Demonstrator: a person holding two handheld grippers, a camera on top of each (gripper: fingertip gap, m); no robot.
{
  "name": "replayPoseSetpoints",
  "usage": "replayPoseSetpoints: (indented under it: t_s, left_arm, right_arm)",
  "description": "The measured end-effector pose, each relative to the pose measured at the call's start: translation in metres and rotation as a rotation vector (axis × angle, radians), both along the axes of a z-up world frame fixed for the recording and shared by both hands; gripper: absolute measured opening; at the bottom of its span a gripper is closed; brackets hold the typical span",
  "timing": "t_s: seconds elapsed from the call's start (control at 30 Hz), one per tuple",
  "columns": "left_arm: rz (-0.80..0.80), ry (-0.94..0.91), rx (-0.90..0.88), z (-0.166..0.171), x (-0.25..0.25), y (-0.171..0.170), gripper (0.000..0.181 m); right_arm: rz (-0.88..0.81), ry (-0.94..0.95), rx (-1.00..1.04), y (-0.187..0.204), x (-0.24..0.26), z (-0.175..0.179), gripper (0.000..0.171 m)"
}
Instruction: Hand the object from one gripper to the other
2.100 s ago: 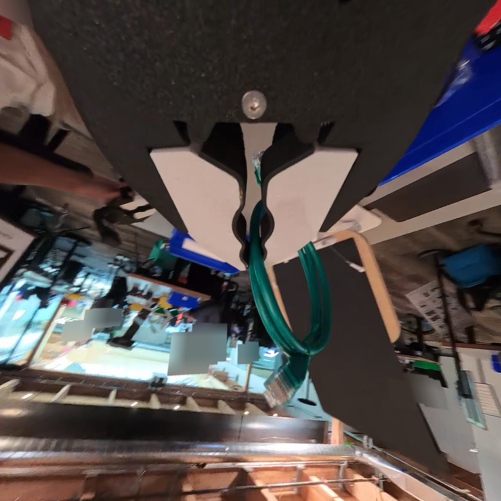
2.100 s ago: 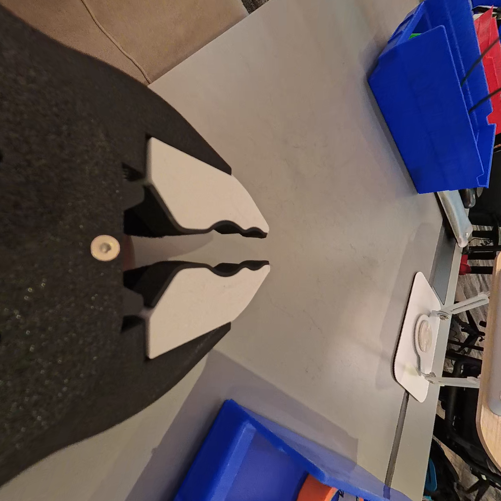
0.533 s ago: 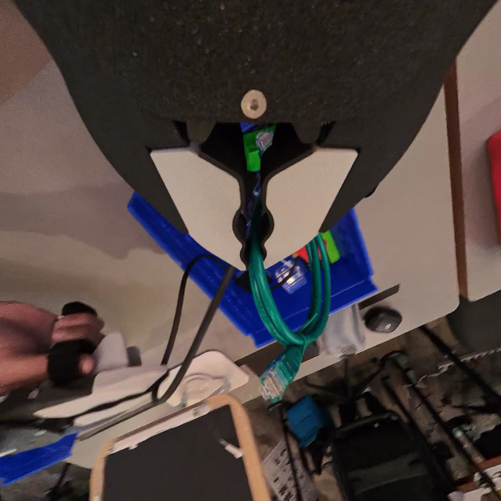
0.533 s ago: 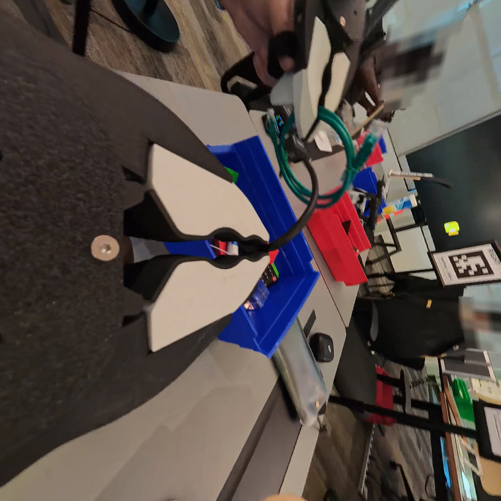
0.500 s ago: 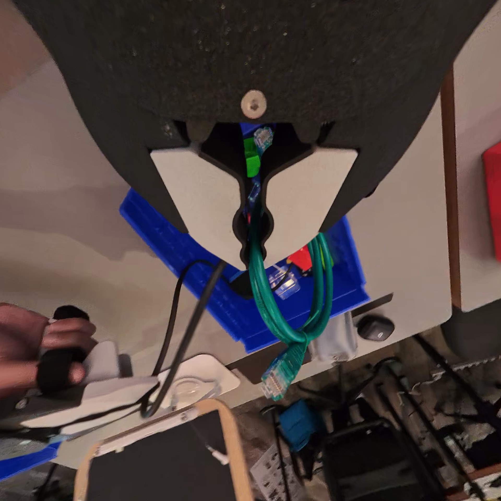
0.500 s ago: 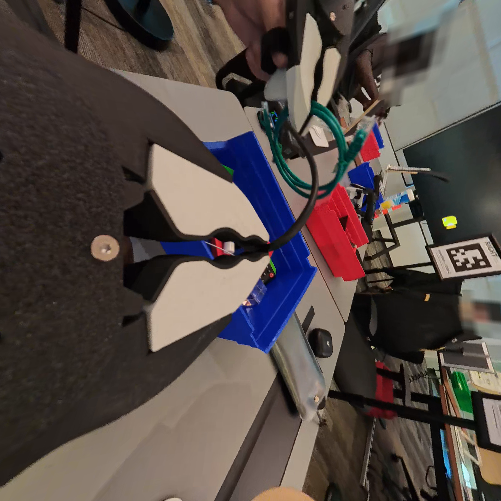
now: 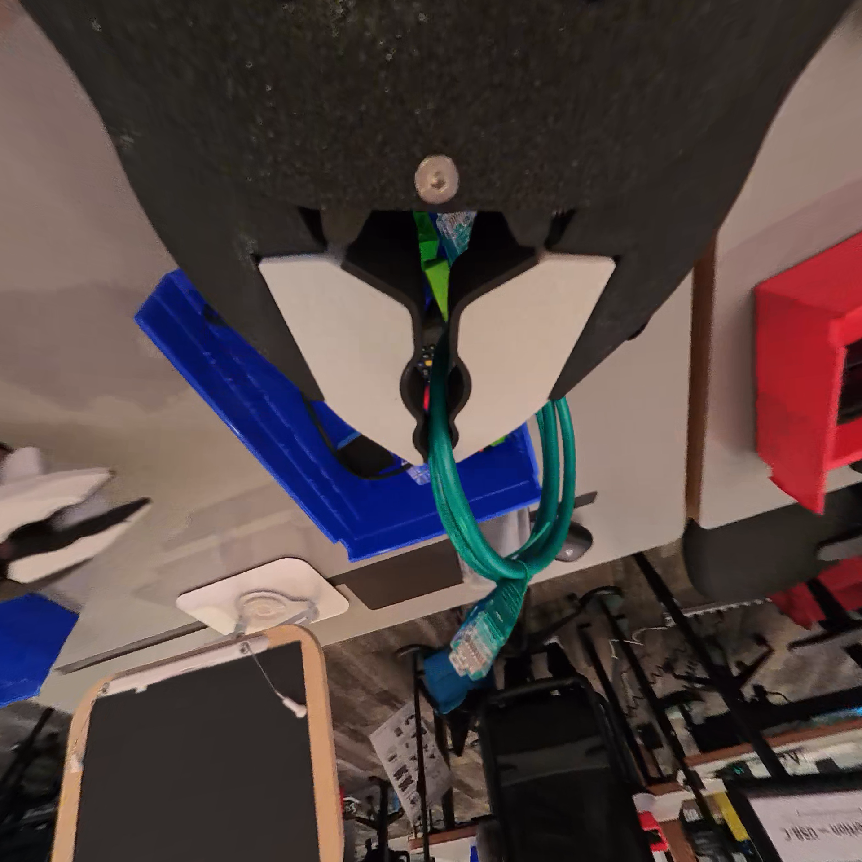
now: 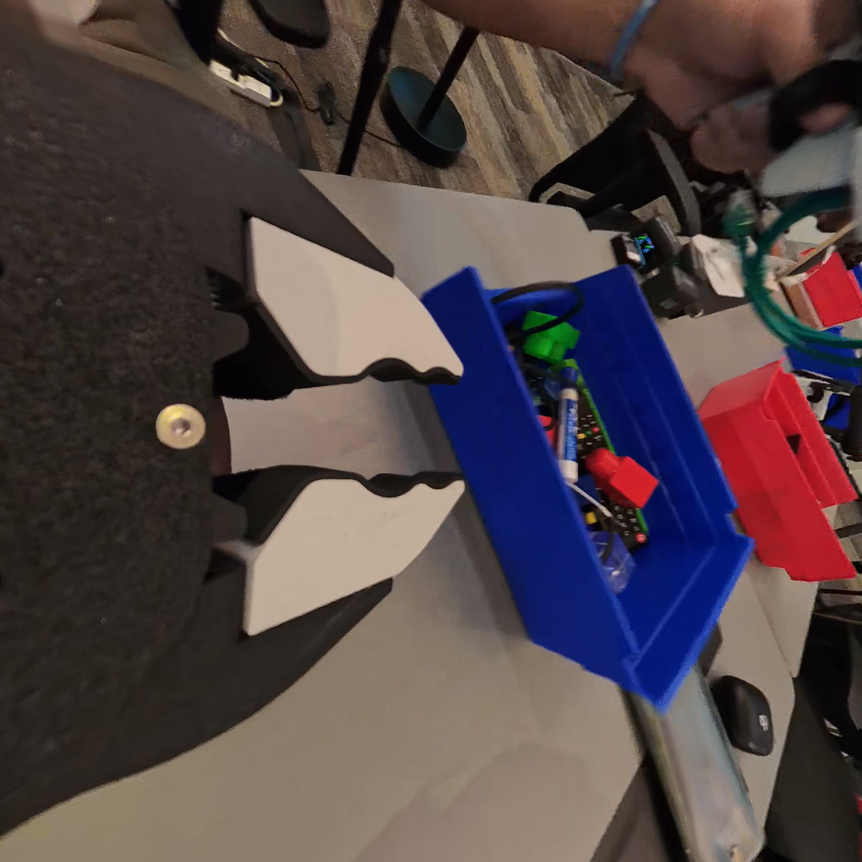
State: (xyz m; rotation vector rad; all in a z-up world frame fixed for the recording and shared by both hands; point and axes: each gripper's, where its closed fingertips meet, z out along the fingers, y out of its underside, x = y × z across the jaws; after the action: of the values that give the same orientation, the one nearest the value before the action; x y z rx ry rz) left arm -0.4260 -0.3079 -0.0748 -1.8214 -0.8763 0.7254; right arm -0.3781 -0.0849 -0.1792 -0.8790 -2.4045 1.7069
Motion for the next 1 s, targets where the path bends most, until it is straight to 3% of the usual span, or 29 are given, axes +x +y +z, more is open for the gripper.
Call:
replayPoseSetpoints:
  t_s: [0.17, 0.33, 0.47, 0.63, 0.7, 0.83, 1.0]
  left_arm:
    - [-0.195, 0.051, 0.045, 0.024, 0.024, 0.046, 0.004]
    - [-0.637, -0.073, 0.422, 0.048, 0.089, 0.149, 0.004]
    - [-0.959, -0.288, 0.663, 0.037, 0.151, 0.239, 0.004]
    - [-1.128, -0.487, 0.778, -0.007, 0.211, 0.326, 0.004]
    - [-1.154, -0.552, 0.827, -0.022, 0.224, 0.346, 0.003]
    - [-1.082, -0.606, 0.922, -0.041, 0.220, 0.358, 0.003]
    - [-0.748, -0.456, 0.474, -0.113, 0.199, 0.351, 0.019]
  right_arm:
    - [-0.049, 0.003, 0.038, 0.077, 0.057, -0.028, 0.036]
    - [-0.171, -0.002, -0.057, 0.145, 0.113, -0.050, 0.037]
    - [-0.197, -0.030, -0.277, 0.160, 0.139, -0.023, 0.040]
    - [-0.164, 0.030, -0.550, 0.165, 0.150, 0.026, 0.052]
    - [-0.144, 0.000, -0.609, 0.166, 0.151, 0.026, 0.051]
    - [-0.155, 0.001, -0.539, 0.178, 0.147, 0.012, 0.013]
    - [-0.378, 0.165, -0.281, 0.209, 0.124, 0.004, 0.012]
